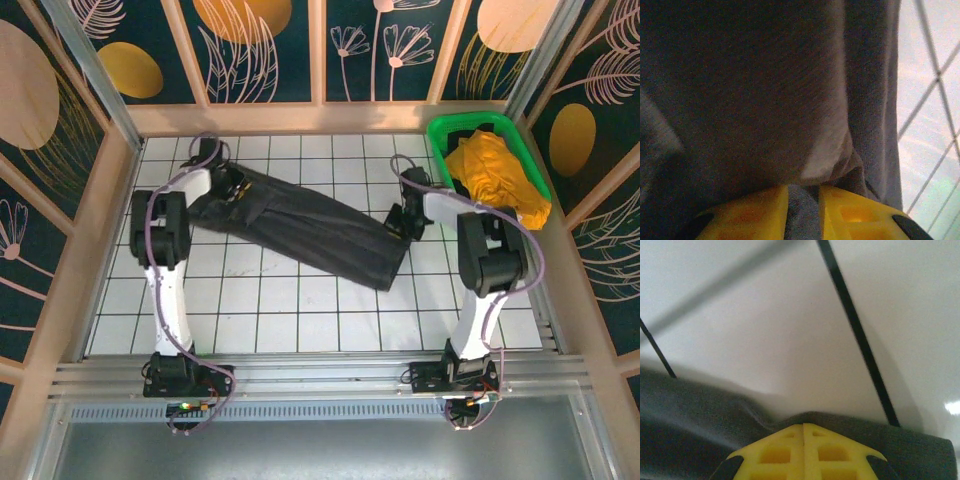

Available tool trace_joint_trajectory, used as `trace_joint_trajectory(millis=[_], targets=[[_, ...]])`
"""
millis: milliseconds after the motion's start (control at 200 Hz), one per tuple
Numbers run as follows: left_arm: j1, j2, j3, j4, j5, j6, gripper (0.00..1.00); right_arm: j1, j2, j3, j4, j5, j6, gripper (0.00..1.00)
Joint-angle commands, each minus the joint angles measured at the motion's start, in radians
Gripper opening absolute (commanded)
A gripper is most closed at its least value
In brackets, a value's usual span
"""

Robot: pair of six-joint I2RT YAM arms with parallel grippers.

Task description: Fold and stack the t-shirts

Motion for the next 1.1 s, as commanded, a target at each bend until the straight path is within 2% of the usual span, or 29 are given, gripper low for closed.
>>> trace_joint_trajectory(millis=[0, 80, 155, 250, 315, 400, 495, 651, 811, 956, 1091], targets=[[-0.109, 0.179, 0.190, -0.108, 0.048, 0.007, 0.27, 0.111, -0.061, -0.200, -0.167, 0.018, 0.068, 0.00], [-0.165, 0.263, 0.318, -0.063, 0.082, -0.047, 0.28, 0.205, -0.111, -0.285, -0.177, -0.044, 0.096, 0.00], [-0.209, 0.328, 0.395, 0.043, 0.123, -0.110, 0.29, 0.290, -0.123, -0.332, -0.163, -0.114, 0.113, 0.00], [-0.249, 0.410, 0.469, 0.233, 0.206, -0.190, 0.30, 0.396, -0.118, -0.332, -0.110, -0.216, 0.122, 0.00], [-0.270, 0.485, 0.591, 0.266, 0.251, -0.198, 0.32, 0.440, -0.120, -0.310, -0.062, -0.280, 0.130, 0.01], [-0.275, 0.542, 0.741, 0.238, 0.276, -0.187, 0.36, 0.459, -0.136, -0.263, -0.102, -0.240, 0.136, 0.06], [-0.275, 0.469, 0.742, 0.217, 0.215, -0.133, 0.44, 0.441, -0.196, -0.240, -0.155, -0.169, 0.159, 0.14], [-0.276, 0.244, 0.564, 0.172, 0.101, -0.043, 0.54, 0.408, -0.361, -0.269, -0.222, -0.084, 0.211, 0.31], [-0.281, 0.000, 0.307, 0.032, 0.025, 0.041, 0.55, 0.396, -0.502, -0.369, -0.257, -0.105, 0.217, 0.37], [-0.308, -0.241, -0.081, -0.031, -0.001, 0.098, 0.52, 0.419, -0.549, -0.426, -0.204, -0.147, 0.136, 0.43], [-0.327, -0.438, -0.397, -0.064, 0.041, 0.163, 0.50, 0.424, -0.500, -0.421, -0.153, -0.132, 0.032, 0.45]])
